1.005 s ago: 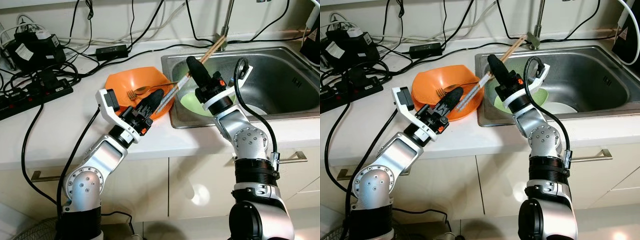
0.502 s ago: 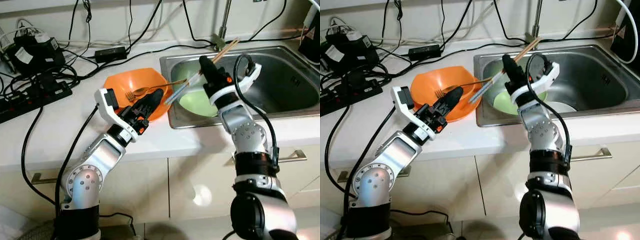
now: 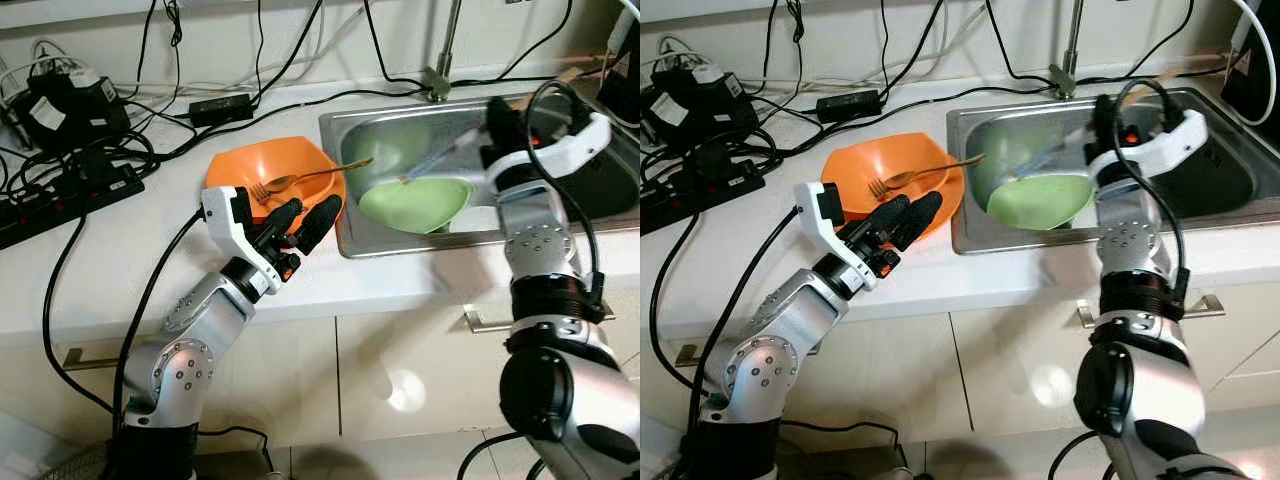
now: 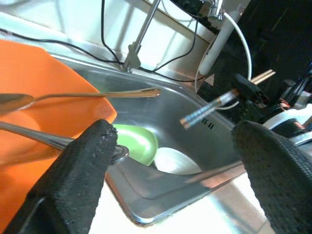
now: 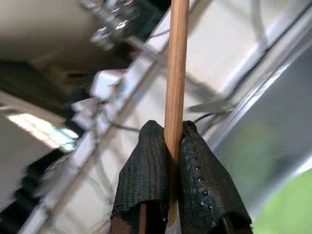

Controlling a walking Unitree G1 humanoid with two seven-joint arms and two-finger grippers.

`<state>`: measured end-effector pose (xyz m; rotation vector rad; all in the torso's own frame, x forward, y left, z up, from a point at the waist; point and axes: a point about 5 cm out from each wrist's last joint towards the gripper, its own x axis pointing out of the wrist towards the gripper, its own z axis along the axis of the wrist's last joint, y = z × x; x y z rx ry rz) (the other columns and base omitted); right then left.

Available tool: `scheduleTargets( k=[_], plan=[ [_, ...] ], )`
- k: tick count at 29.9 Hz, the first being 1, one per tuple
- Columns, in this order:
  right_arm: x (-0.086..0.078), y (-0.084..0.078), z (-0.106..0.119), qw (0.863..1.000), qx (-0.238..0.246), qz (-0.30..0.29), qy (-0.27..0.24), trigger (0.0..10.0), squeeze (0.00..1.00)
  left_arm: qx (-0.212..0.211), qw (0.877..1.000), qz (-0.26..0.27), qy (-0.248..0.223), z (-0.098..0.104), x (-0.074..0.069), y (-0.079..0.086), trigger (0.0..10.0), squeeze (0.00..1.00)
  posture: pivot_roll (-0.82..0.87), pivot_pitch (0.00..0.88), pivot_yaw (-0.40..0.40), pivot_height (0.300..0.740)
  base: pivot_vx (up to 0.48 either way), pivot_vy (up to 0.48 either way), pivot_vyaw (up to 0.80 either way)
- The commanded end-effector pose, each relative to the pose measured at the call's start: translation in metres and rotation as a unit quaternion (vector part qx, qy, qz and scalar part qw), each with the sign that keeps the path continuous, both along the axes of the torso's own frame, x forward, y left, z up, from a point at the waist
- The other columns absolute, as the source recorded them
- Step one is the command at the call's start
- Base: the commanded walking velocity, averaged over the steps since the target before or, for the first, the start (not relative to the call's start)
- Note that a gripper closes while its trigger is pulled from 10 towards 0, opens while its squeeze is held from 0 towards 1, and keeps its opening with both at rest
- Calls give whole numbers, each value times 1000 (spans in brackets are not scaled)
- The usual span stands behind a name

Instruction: Kitchen organization

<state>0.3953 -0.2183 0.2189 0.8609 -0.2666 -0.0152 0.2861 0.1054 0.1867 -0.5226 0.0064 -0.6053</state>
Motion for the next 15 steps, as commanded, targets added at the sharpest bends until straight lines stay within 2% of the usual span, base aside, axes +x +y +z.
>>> scheduleTargets(
  k=[1,3,4,5,6,7,9,10,14,15],
  plan=[
    [4,1,2,999,-24,-22,23,78,0,20,1000,2,-14,2,0,0,10000,1000,-8,0,136,740,0,0,0],
    [4,-1,0,998,-31,-30,35,78,0,24,1000,2,-16,1,0,0,10000,1000,-8,0,136,740,0,0,0],
    [5,1,-12,995,-58,-37,76,0,0,39,999,1,-19,0,0,-1,10000,1000,-9,0,136,740,0,0,0],
    [5,1,-12,995,-58,-37,76,0,0,39,999,1,-19,0,0,-1,10000,1000,-9,0,136,740,0,0,0],
    [5,3,-18,992,-70,-36,98,0,0,46,999,0,-20,-1,0,-2,10000,1000,-9,0,136,740,0,0,0],
    [6,13,-32,985,-99,-20,137,0,0,58,998,-4,-22,-3,-1,-3,10000,914,-8,0,137,740,0,0,0],
    [6,17,-36,983,-109,-12,147,0,0,62,998,-5,-23,-4,-1,-3,10000,914,-7,0,137,740,0,0,0],
    [7,31,-45,977,-132,19,165,0,0,69,997,-7,-26,-4,-1,-5,10000,0,-5,0,134,740,0,0,0],
    [7,44,-53,970,-156,44,179,0,0,73,997,-8,-29,-5,-2,-6,10000,0,-2,0,133,740,0,0,0],
    [7,49,-55,968,-165,54,182,1294,0,75,997,-8,-30,-5,-2,-7,10000,0,0,0,132,740,0,0,0]
  ],
)
